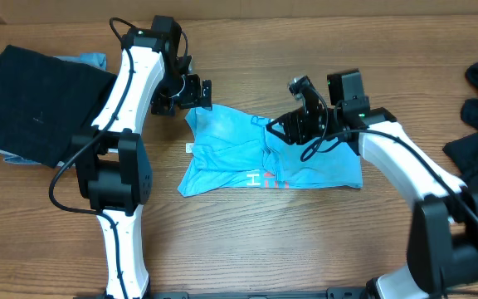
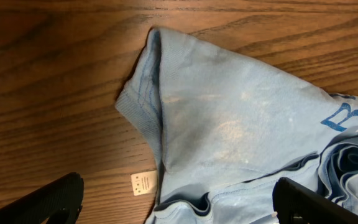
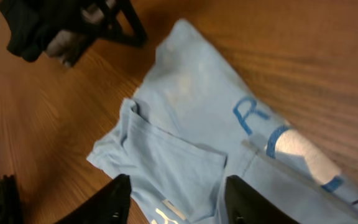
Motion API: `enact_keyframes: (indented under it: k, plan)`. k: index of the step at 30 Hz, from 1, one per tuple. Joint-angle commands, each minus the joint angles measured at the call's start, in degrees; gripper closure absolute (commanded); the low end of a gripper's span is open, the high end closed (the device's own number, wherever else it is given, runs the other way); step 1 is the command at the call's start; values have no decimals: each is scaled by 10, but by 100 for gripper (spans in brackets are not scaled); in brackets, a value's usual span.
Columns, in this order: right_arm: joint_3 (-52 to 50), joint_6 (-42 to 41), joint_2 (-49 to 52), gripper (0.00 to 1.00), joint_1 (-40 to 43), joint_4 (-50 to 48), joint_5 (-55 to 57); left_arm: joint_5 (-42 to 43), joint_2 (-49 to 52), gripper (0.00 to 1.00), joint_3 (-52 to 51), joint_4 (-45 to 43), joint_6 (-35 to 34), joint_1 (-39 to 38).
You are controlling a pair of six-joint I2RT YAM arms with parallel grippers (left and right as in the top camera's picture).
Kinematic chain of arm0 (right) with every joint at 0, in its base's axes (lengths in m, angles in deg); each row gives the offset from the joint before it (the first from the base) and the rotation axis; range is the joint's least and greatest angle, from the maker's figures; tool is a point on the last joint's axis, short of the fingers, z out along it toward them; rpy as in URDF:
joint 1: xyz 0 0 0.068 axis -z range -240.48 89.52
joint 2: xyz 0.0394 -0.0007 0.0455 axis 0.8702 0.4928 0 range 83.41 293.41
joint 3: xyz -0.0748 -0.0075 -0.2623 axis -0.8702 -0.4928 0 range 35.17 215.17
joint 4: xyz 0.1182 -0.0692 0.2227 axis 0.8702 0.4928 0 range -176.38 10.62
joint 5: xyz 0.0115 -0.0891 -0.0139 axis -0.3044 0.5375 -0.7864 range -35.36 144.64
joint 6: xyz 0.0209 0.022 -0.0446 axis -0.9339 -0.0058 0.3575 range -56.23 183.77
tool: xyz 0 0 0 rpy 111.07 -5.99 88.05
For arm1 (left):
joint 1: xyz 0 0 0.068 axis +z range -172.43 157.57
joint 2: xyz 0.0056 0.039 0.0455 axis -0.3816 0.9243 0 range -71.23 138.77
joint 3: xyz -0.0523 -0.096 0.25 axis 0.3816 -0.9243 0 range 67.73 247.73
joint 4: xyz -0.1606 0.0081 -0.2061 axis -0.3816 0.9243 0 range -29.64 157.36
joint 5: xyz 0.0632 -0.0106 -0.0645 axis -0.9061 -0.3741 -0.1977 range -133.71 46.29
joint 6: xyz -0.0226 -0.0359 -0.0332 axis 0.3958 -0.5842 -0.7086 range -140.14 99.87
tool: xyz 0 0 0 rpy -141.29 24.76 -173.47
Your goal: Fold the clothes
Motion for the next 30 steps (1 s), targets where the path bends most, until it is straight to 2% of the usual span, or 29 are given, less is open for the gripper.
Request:
enact_keyframes:
  k: [1, 3, 4, 8, 10, 13, 15, 18, 20, 22, 24, 27, 30]
  plan:
    - [29, -46, -70, 44, 21, 23, 79, 7, 3, 0, 9, 0, 5, 2]
    - [29, -80, -101, 36, 67, 57, 104, 7, 3, 0, 9, 0, 5, 2]
    - [29, -87, -115, 0, 99, 78, 110, 7, 3, 0, 9, 0, 5, 2]
    - [29, -87, -122, 0, 183, 142, 113, 7, 3, 0, 9, 0, 5, 2]
    - [28, -87, -121, 0, 216, 191, 146, 7, 3, 0, 9, -28, 5, 2]
    - [28, -87, -121, 0, 239, 201, 174, 7, 3, 0, 9, -76, 5, 2]
    - [28, -87, -121, 0, 246, 201, 174, 22, 3, 0, 9, -65, 2, 2]
    - [28, -87, -121, 0, 246, 201, 174, 80, 3, 0, 9, -56, 42, 2]
    - [28, -87, -121, 0, 246, 201, 174, 55, 3, 0, 9, -32, 58, 2]
    - [28, -87, -121, 0, 246, 201, 174, 32, 3, 0, 9, 10, 113, 2]
    - [28, -87, -121, 0, 246, 201, 174, 13, 3, 0, 9, 56, 132, 2]
    - [28, -87, -121, 0, 246, 201, 174, 11, 3, 0, 1, 130, 189, 0]
    - [28, -87, -121, 0, 246, 201, 174, 13, 3, 0, -18, 146, 249, -2]
